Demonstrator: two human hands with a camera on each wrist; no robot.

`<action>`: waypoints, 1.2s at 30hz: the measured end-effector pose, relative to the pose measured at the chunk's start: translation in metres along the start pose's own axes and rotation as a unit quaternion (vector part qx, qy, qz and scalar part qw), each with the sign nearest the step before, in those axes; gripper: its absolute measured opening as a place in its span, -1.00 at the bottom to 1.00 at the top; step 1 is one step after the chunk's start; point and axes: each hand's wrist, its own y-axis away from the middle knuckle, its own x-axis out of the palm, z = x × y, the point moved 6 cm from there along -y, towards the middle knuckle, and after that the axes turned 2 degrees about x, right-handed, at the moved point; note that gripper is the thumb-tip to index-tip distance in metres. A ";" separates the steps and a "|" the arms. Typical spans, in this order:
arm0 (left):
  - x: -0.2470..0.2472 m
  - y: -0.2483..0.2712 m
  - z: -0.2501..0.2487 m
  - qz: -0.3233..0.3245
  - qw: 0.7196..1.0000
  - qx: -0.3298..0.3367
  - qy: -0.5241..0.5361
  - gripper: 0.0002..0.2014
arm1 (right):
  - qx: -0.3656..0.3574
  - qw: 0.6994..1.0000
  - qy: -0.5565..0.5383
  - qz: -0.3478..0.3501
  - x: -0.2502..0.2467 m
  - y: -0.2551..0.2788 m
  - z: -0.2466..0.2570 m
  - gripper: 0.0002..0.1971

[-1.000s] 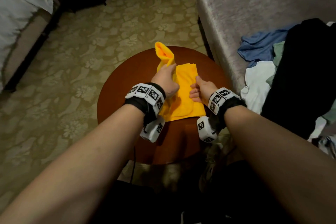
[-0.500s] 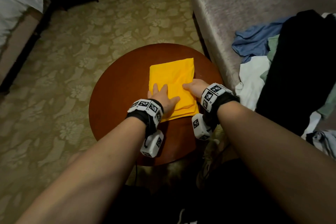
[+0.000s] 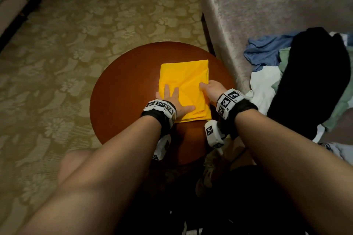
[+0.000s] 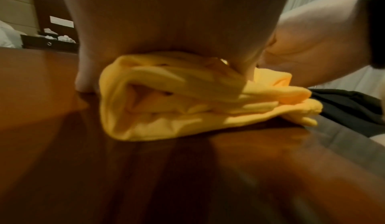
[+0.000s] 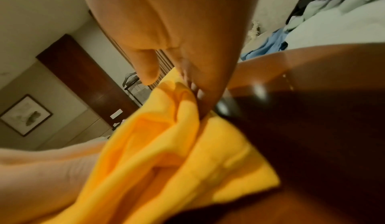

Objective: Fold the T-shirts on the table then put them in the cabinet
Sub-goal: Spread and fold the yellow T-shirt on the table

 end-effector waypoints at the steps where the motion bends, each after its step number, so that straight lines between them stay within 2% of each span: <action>1: 0.000 0.000 0.001 -0.002 1.000 0.005 -0.001 0.01 | -0.011 1.000 -0.007 -0.022 -0.002 0.000 0.000 -0.72; 3: -0.001 -0.001 0.003 -0.006 1.000 0.017 -0.004 -0.01 | -0.054 0.992 0.043 -0.107 -0.010 0.003 0.006 -0.40; 5: -0.003 -0.003 0.006 -0.005 0.999 0.036 -0.011 -0.03 | -0.122 0.971 0.134 -0.158 -0.013 0.008 0.021 -0.31; 7: -0.008 -0.002 0.012 -0.003 0.997 0.064 -0.039 -0.07 | -0.170 0.950 0.224 -0.133 -0.002 0.009 0.034 -0.37; 11: -0.020 0.002 0.028 -0.009 0.986 0.129 -0.106 -0.21 | -0.157 0.901 0.403 -0.036 0.028 0.005 0.038 -0.50; 13: -0.030 0.007 0.043 -0.022 0.984 0.132 -0.117 -0.33 | -0.111 0.886 0.450 0.001 0.034 0.002 0.032 -0.54; 16: -0.042 0.009 0.068 -0.076 0.990 0.090 -0.074 -0.49 | -0.078 0.873 0.480 -0.012 0.033 0.005 0.031 -0.56; 20: -0.047 0.021 0.089 -0.187 0.978 0.020 0.093 -0.57 | -0.065 0.901 0.429 -0.013 0.040 0.005 0.032 -0.56; 22: -0.042 0.027 0.095 -0.197 0.964 -0.032 0.176 -0.30 | -0.040 0.907 0.418 -0.033 0.040 0.006 0.026 -0.54; 24: -0.034 0.031 0.101 -0.177 0.943 -0.106 0.263 0.01 | -0.016 0.910 0.409 -0.067 0.038 0.008 0.020 -0.39; 26: -0.030 0.035 0.103 -0.157 0.915 -0.157 0.338 0.09 | -0.001 0.917 0.394 -0.069 0.037 0.011 0.016 -0.27; 30: -0.025 0.035 0.098 -0.117 0.869 -0.186 0.444 -0.18 | 0.015 0.934 0.357 -0.025 0.039 -0.002 0.005 -0.26; 33: -0.026 0.033 0.096 -0.088 0.876 -0.171 0.442 -0.25 | 0.022 0.944 0.330 0.008 0.034 -0.009 0.003 -0.27; 36: -0.027 0.026 0.094 -0.089 0.879 -0.131 0.450 -0.33 | 0.038 0.950 0.308 0.029 0.033 -0.010 -0.003 -0.27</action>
